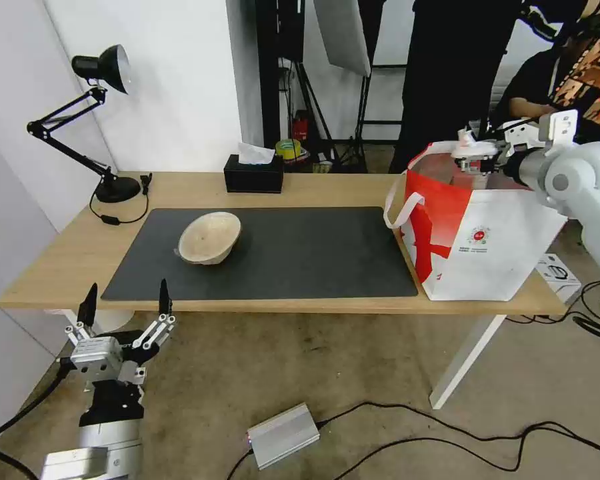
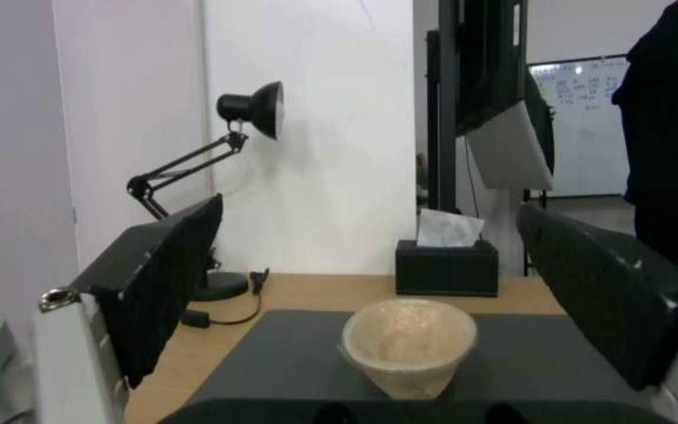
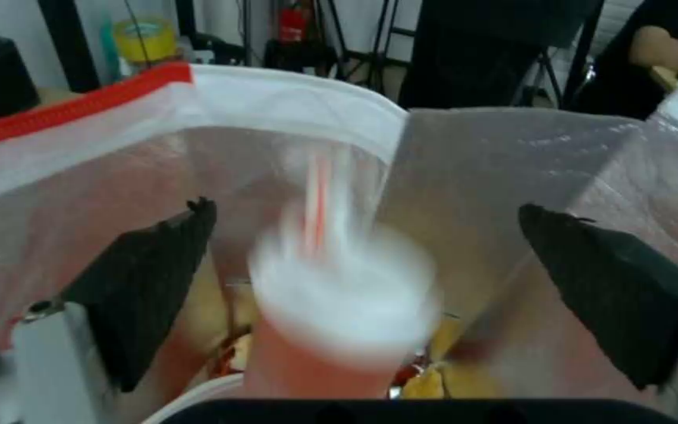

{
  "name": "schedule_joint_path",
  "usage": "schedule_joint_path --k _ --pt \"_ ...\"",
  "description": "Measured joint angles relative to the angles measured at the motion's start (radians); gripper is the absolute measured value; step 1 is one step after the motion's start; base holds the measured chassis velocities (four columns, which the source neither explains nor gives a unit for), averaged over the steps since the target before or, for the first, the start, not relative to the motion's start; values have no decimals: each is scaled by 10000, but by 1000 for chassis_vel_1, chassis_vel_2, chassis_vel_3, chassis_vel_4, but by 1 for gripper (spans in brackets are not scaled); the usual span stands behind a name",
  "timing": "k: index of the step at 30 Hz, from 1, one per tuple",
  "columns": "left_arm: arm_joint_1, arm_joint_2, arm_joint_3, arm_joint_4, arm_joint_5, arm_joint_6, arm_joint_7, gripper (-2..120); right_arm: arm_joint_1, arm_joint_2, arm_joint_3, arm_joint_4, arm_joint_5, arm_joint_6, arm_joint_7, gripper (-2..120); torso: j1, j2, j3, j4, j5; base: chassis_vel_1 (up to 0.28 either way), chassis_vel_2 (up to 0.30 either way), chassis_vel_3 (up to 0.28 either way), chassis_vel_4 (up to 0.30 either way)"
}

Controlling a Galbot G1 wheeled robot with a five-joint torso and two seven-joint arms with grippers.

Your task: Pick up the trash from the table and place it into the takeout bag.

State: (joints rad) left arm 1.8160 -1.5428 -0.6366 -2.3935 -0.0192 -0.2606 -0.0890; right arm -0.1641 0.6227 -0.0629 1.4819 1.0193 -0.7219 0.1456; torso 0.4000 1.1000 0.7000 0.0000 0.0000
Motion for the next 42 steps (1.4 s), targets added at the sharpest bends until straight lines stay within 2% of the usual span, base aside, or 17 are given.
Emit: schedule_joint_path --k 25,33,39,42 --pt "-33 43 -83 13 -69 6 0 100 64 245 99 242 -9 1 148 100 0 0 0 0 -1 0 0 0 0" --pt "-10 65 -107 -38 -84 26 -2 100 -654 -38 1093 1766 331 5 633 100 0 0 0 -1 0 0 0 0 0" --pt "7 76 -109 -39 -82 28 -2 100 -639 -128 1330 2400 669 10 936 100 -1 -1 0 0 0 0 0 0 0" --pt "24 91 -121 -48 -81 32 -3 100 -508 -158 1528 3179 1191 14 1301 100 0 0 0 0 -1 0 0 0 0"
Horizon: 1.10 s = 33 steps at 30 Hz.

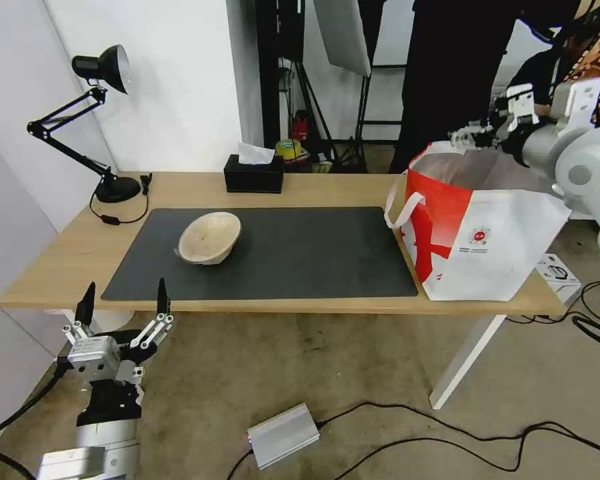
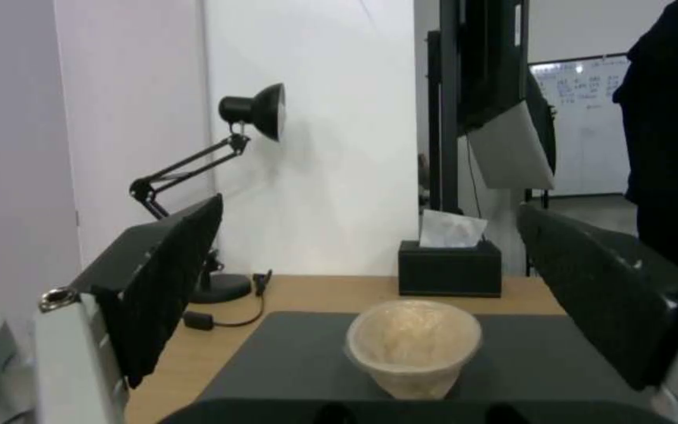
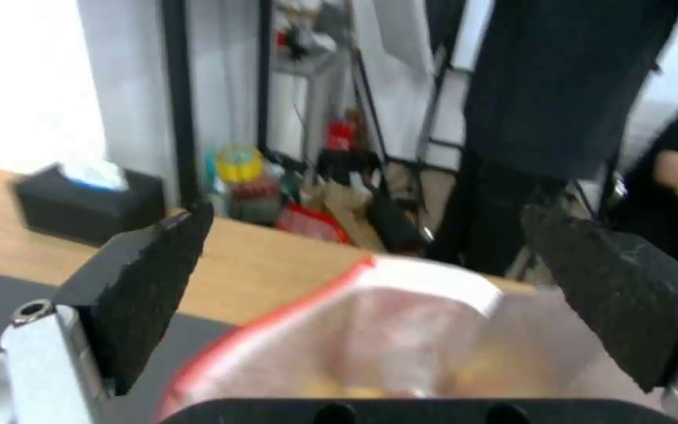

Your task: Pick up the trash from the table and place it into the takeout bag.

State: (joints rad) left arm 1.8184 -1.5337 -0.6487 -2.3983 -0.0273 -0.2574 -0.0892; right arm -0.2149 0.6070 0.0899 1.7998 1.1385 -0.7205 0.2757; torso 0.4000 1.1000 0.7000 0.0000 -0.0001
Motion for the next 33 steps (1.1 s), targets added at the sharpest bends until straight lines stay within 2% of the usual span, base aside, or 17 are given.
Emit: schedule_joint_path --k 8,13,19,24,30,33 --pt "32 -6 -5 -40 2 6 -6 100 -528 79 393 1449 324 193 298 100 -1 0 0 1 -1 0 0 0 0" --pt "43 -4 -11 -55 2 15 -8 100 -1356 145 565 2136 309 895 347 100 -1 1 0 0 -1 0 0 0 0" --pt "23 31 -45 -46 -30 29 -11 100 -2896 664 612 2983 -28 2471 668 100 0 0 0 0 1 0 0 0 0" --pt "24 56 -103 -59 -86 44 -12 100 -3534 917 516 3441 -437 3305 813 100 -1 1 0 1 -1 0 0 0 0" --pt "47 99 -121 -102 -97 51 -13 100 -4643 1156 626 3791 -1308 3945 679 100 0 0 0 1 -1 0 0 0 0" --pt "75 142 -127 -107 -100 54 -13 100 -5896 1413 877 4205 -1959 4161 576 100 0 1 0 0 3 0 0 0 0"
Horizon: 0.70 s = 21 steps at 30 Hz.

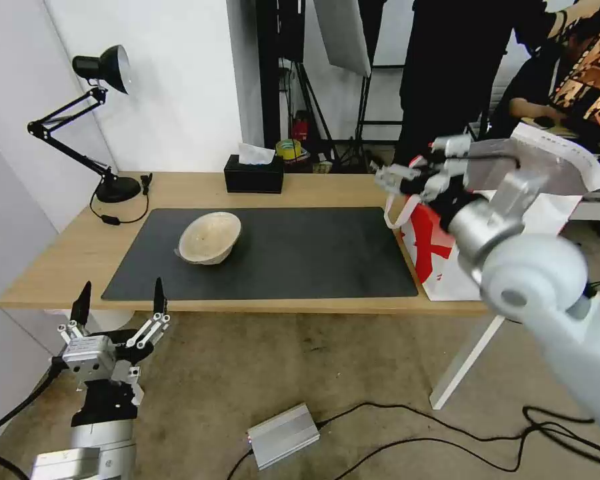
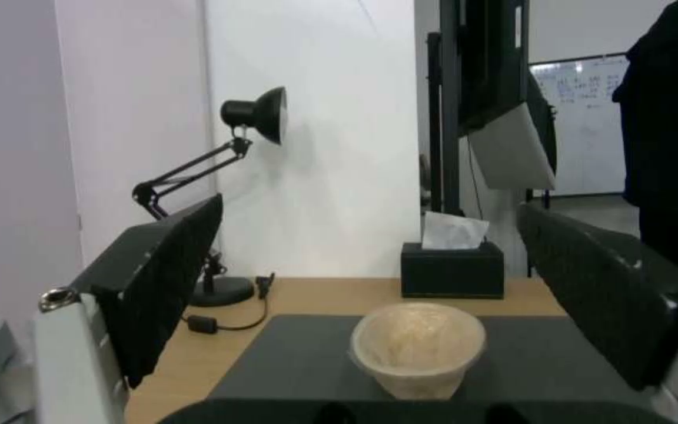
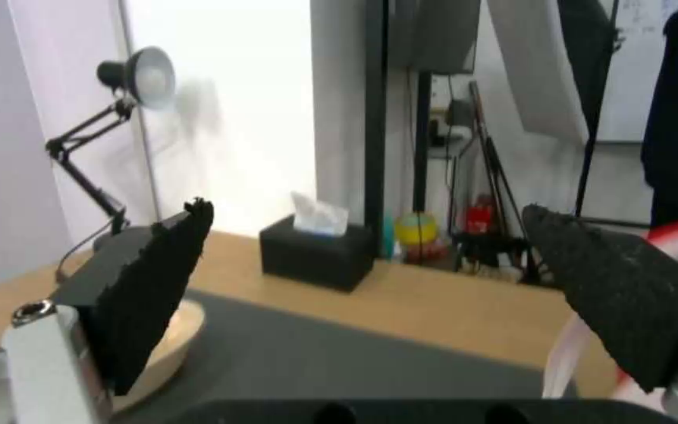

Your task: Pick up the trash from the table and place it into the takeout bag.

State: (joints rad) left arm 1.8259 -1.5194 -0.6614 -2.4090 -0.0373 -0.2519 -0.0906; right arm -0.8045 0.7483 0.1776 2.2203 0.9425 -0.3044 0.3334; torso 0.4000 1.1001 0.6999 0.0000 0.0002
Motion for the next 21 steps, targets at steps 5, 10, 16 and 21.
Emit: schedule_joint_path --k 5,10,16,21 --pt "41 24 11 -8 6 3 1 100 -1511 333 290 320 -1452 382 -409 100 0 0 0 1 -3 0 0 0 0" --pt "85 48 15 -17 16 5 7 100 -2843 729 410 574 -2495 663 -623 100 0 0 0 0 -3 0 0 0 0" --pt "126 73 35 -17 39 7 15 100 -4283 1512 684 789 -3679 858 -925 100 -1 0 0 2 -3 0 0 0 0" --pt "154 80 51 -17 45 7 42 100 -5599 2382 1161 1102 -4820 1092 -1270 100 0 0 0 1 -3 0 0 0 0"
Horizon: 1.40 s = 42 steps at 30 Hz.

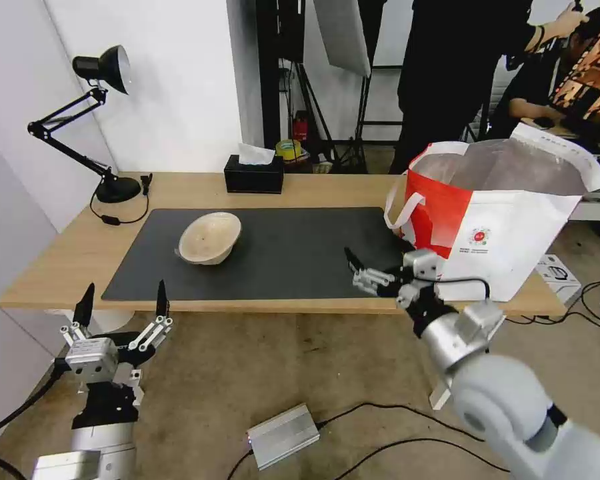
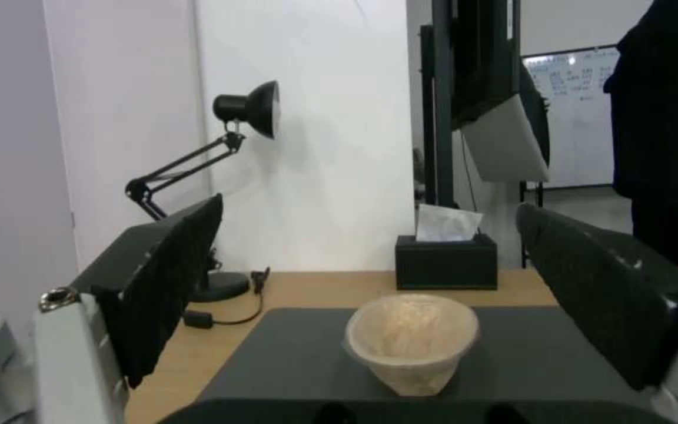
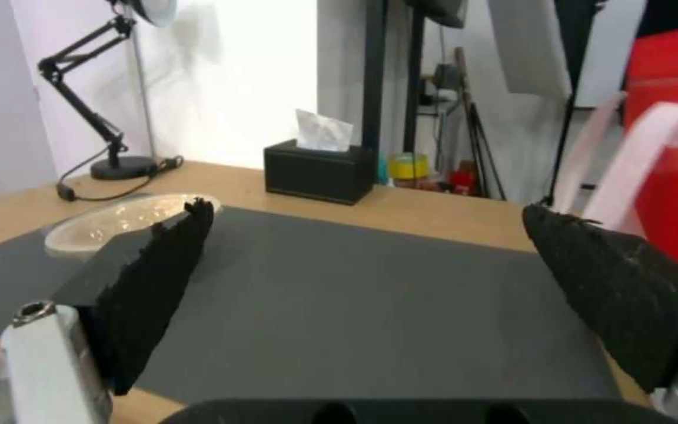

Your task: Pick up the trash from the table and place it into the takeout bag.

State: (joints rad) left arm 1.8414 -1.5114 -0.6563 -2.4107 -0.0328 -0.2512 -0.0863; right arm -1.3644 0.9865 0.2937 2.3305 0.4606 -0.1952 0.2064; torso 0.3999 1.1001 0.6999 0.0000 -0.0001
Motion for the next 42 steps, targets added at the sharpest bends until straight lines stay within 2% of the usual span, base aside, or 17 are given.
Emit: schedule_joint_path --k 6,11,15,19,36,42 --pt "28 15 45 -25 4 0 27 100 -1296 849 426 382 -1019 261 -186 100 -1 0 0 -1 2 0 0 0 0" --pt "125 3 85 -46 5 -16 91 100 -2555 1570 1244 833 -2198 576 -430 100 -1 0 -1 -1 0 0 0 0 0" --pt "199 -49 154 -99 23 -38 134 100 -3071 2065 1722 1048 -2665 815 -638 100 -1 0 0 -2 0 0 0 0 0" --pt "302 -74 199 -214 37 -41 231 100 -3256 2411 1763 1189 -2955 926 -694 100 -1 0 0 0 1 0 0 0 0" --pt "683 -225 232 -379 26 -96 405 100 -3559 3141 1904 1398 -3760 984 -786 100 1 -1 1 0 1 0 0 0 0" --pt "655 -16 250 -270 -183 29 499 100 -3642 3322 1946 1469 -3791 984 -773 100 1 -1 1 0 1 0 0 0 0"
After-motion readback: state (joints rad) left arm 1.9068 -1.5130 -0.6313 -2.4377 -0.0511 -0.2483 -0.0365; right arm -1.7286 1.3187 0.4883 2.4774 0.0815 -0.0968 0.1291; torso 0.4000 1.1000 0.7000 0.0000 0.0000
